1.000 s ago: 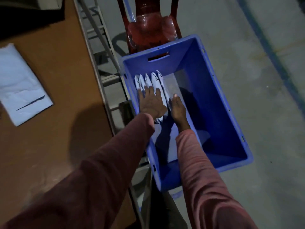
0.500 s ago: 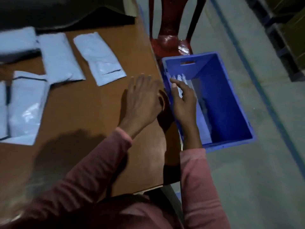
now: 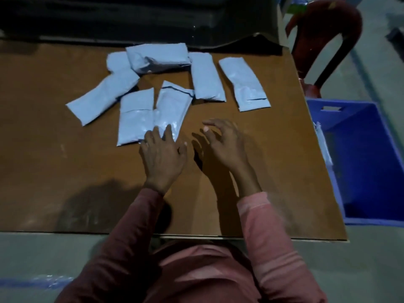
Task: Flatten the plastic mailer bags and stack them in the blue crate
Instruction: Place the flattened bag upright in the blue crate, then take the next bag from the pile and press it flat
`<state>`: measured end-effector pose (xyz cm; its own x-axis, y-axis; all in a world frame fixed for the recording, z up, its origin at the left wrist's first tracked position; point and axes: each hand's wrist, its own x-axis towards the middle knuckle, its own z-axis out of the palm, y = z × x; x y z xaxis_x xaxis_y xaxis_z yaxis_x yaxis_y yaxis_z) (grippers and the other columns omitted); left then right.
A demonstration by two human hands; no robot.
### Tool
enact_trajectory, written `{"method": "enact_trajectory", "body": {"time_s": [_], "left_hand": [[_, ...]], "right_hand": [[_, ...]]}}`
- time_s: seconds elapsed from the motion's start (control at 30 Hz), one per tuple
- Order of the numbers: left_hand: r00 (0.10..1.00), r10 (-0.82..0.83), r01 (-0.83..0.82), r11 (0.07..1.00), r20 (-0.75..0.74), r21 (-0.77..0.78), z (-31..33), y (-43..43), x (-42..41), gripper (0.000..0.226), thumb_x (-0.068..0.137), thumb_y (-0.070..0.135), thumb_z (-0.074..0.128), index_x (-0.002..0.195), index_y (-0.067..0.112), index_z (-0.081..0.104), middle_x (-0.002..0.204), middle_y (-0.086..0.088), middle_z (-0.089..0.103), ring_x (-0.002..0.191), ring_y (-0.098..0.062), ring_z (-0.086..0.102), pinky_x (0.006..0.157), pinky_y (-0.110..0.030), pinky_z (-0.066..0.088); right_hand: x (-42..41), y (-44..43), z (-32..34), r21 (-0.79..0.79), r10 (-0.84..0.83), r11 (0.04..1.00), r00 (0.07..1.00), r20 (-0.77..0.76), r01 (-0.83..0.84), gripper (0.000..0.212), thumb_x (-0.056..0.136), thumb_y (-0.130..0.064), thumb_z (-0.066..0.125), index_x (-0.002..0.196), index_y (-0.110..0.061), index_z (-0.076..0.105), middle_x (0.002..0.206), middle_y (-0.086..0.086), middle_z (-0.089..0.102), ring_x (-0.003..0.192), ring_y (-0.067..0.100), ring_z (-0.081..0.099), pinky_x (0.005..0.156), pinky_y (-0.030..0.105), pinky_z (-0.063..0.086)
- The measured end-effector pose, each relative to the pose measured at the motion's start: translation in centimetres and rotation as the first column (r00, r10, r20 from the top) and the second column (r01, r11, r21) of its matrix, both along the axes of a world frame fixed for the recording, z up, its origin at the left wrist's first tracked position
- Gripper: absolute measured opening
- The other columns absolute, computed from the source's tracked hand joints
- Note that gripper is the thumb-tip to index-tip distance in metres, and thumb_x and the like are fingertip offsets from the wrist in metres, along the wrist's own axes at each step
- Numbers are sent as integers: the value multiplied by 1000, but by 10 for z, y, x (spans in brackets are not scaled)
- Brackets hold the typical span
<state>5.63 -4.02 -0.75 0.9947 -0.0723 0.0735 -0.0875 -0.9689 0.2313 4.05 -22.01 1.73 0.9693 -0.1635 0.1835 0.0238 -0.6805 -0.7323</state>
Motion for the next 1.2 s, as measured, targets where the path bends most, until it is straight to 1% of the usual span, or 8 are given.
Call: {"method": "enact_trajectory", "body": {"time_s": [0.1,0.23,0.37,0.47,0.6,0.7,0.83,1.2], "left_hand": [[995,-101,99,989,10,113,-15,11,3,50,98,32,51,144,12,55,150,-18,51,139,-39,41,114,-55,27],[970,-214,194,968,115,161,-13,25,2,45,81,9,56,124,16,67,135,-5,65,115,-34,50,90,-47,30],[886,-422,427,904,194,17,-14,48,-13,52,72,-2,59,115,25,70,132,9,68,104,-27,50,85,-44,32],[841,-518,534,841,158,-85,-15,48,-34,56,69,-4,57,115,27,68,139,8,65,116,-26,53,87,-41,30],[864,-472,497,857,178,-137,-16,24,-51,46,96,11,46,140,19,58,156,-4,50,145,-33,41,110,-49,36],[875,-467,484,856,131,-180,-17,-3,-50,51,112,35,31,161,22,34,171,-4,25,160,-28,13,128,-47,15],[894,-447,448,892,30,-59,-38,-20,-29,56,112,49,18,166,33,15,175,-1,5,161,-31,-3,128,-57,5],[898,-437,435,899,44,59,-48,-23,-23,59,110,49,17,166,32,15,174,-7,7,160,-40,-2,122,-69,6]], "right_hand": [[6,16,-2,-18,19,1000,1000,-16,-19,29,101,-37,56,125,-28,70,128,-3,67,123,19,54,101,43,47],[-1,14,-2,-62,1,998,1000,-25,-3,28,101,-35,57,125,-26,70,127,0,67,121,22,54,99,45,48],[-19,7,-7,-100,-33,994,999,38,36,26,100,-30,58,122,-26,71,127,-3,68,120,17,56,101,45,47],[-44,0,-17,-297,-81,951,996,34,87,29,101,-33,56,126,-26,68,138,0,63,129,21,52,107,55,41],[-73,-2,-26,-384,-148,913,989,2,138,35,104,-31,51,137,-30,61,157,0,45,147,20,35,117,50,25],[-77,2,-29,-428,-182,890,983,-20,156,43,108,-36,37,148,-29,51,164,2,35,154,22,25,122,49,18],[-76,11,-45,-406,-160,909,977,-138,92,50,110,-42,24,159,-35,31,170,-2,20,159,22,7,126,49,10],[-71,16,-63,-538,-261,830,956,-137,149,52,109,-46,24,161,-39,22,171,-6,13,159,20,-1,127,47,4]]}}
